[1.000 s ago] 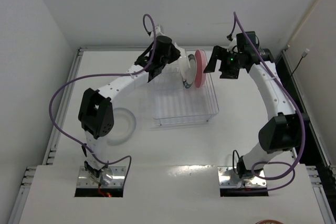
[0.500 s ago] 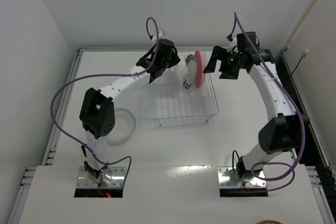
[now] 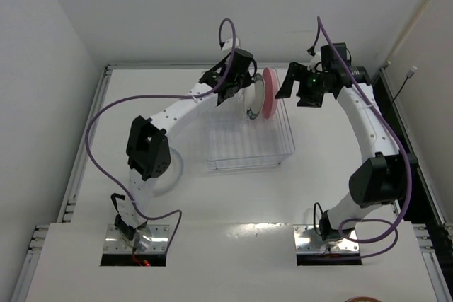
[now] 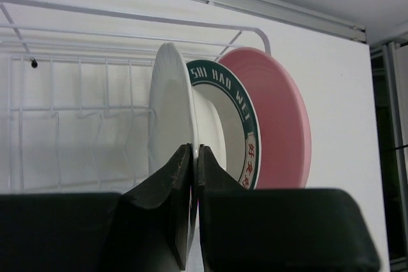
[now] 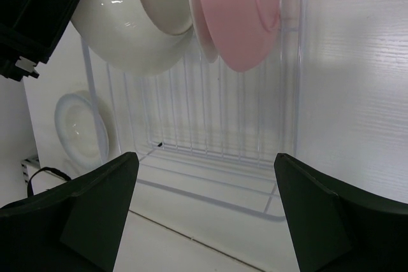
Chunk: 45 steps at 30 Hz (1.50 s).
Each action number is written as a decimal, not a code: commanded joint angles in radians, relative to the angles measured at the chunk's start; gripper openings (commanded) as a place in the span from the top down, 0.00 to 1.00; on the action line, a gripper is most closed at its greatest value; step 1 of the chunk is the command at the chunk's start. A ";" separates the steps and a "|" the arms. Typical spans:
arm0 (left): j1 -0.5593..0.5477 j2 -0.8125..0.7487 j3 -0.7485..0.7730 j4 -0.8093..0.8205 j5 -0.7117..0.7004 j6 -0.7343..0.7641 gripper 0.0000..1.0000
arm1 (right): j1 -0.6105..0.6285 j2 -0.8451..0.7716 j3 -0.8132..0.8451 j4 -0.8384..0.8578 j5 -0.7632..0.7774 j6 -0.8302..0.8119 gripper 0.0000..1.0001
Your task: Load the plates into the dish rack
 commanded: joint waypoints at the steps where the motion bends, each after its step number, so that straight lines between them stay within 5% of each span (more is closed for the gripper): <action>1: -0.037 -0.006 0.102 -0.031 -0.112 0.084 1.00 | -0.006 -0.038 -0.005 0.027 -0.018 0.006 0.14; 14: -0.037 0.017 0.111 -0.205 -0.256 0.055 1.00 | -0.006 -0.038 -0.023 0.036 -0.027 0.006 0.14; 45: -0.008 0.151 0.064 -0.374 -0.116 0.056 1.00 | -0.006 -0.057 -0.060 0.036 -0.046 0.015 0.14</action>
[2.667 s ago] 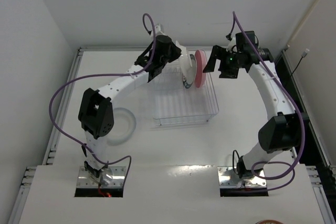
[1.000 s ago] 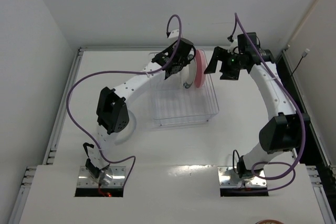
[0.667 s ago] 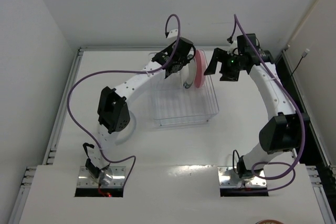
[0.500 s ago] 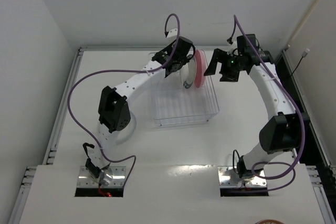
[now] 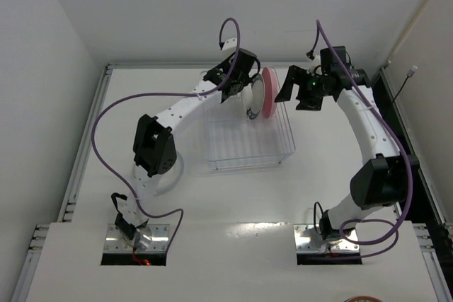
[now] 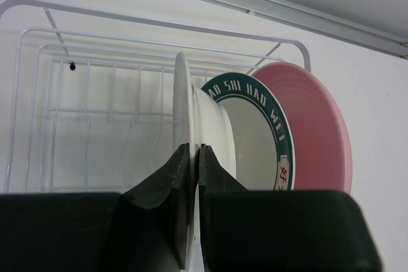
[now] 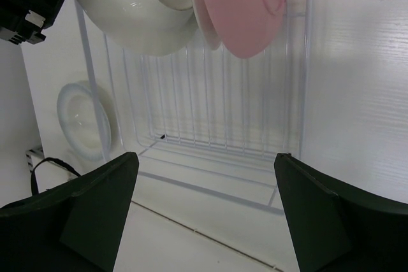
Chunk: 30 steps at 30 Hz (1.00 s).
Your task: Load the plates into the dish rack
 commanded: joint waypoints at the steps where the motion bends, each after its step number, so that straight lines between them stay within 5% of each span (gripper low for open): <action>1: 0.002 0.061 -0.058 -0.228 0.017 0.069 1.00 | -0.005 -0.035 -0.013 0.031 -0.020 0.012 0.14; 6: 0.002 0.051 -0.087 -0.228 0.008 0.079 1.00 | -0.014 -0.011 -0.013 -0.022 0.141 0.023 0.14; 11: 0.002 0.021 -0.118 -0.228 -0.001 0.099 1.00 | -0.036 0.090 -0.002 -0.099 0.285 0.014 0.27; 21: 0.002 0.011 -0.141 -0.198 -0.010 0.143 1.00 | -0.024 0.204 -0.051 -0.004 0.263 -0.029 0.52; 30: -0.007 0.020 -0.141 -0.198 -0.030 0.165 1.00 | -0.024 0.224 -0.133 0.103 0.181 -0.038 0.54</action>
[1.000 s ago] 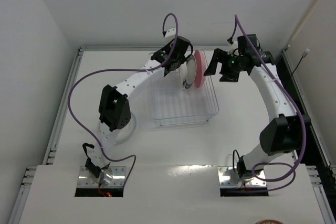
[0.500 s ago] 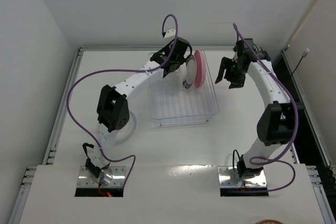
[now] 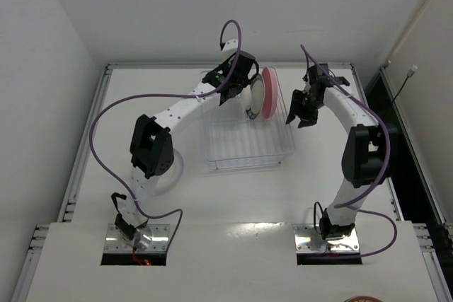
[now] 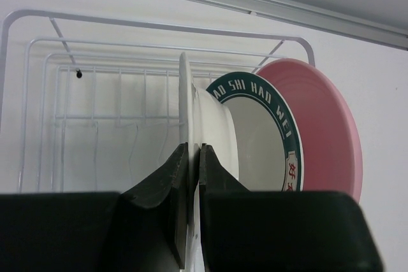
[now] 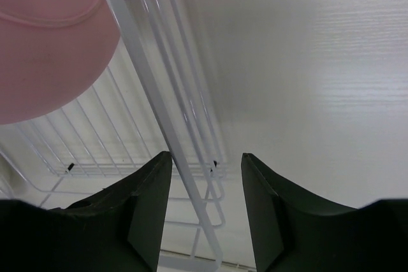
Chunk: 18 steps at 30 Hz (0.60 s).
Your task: Load the plates into the dish rack
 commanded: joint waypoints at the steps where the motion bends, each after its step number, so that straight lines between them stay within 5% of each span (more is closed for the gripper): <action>1: -0.006 0.058 -0.067 -0.270 -0.027 0.098 1.00 | 0.012 0.019 -0.015 0.073 -0.054 -0.012 0.55; 9: -0.026 0.058 -0.087 -0.270 -0.059 0.145 1.00 | 0.022 0.060 -0.035 0.107 -0.083 -0.012 1.00; 18: -0.026 0.058 -0.146 -0.302 -0.138 0.182 1.00 | 0.022 0.070 -0.044 0.125 -0.123 -0.012 1.00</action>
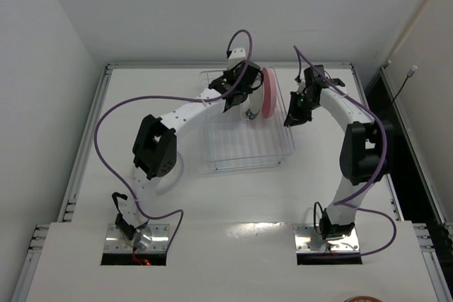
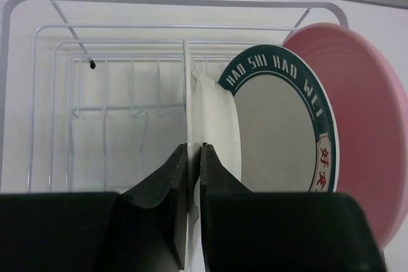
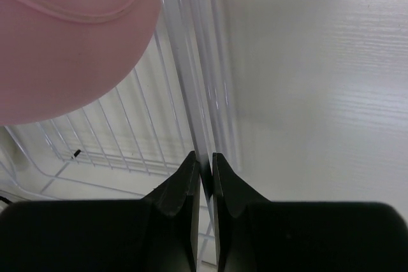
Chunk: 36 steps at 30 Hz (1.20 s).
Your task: Load the plates into the dish rack
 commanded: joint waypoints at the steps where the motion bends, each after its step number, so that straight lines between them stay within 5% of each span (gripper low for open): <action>1: 0.001 0.046 -0.074 -0.328 -0.069 0.112 1.00 | 0.000 0.034 -0.020 0.053 -0.016 0.044 1.00; 7: -0.019 0.037 -0.054 -0.278 -0.036 0.112 0.97 | 0.000 0.034 -0.029 0.062 -0.048 0.044 1.00; 12: -0.028 0.037 0.043 -0.253 0.024 0.132 0.45 | 0.000 0.034 -0.020 0.071 -0.079 0.044 0.80; 14: -0.028 0.037 0.062 -0.253 0.024 0.132 0.38 | 0.000 0.034 -0.020 0.071 -0.089 0.044 0.74; 15: -0.028 0.037 0.062 -0.253 0.036 0.132 0.23 | 0.000 0.034 -0.009 0.071 -0.089 0.044 0.74; 17: -0.028 0.023 0.071 -0.244 0.049 0.132 0.13 | 0.000 0.034 0.000 0.071 -0.099 0.044 0.72; 29: -0.028 -0.075 0.044 -0.147 0.072 0.152 0.09 | 0.000 0.014 0.009 0.080 -0.129 0.044 0.70; 36: -0.028 -0.095 0.034 0.009 0.246 0.133 0.24 | 0.000 -0.005 0.009 0.080 -0.138 0.044 0.70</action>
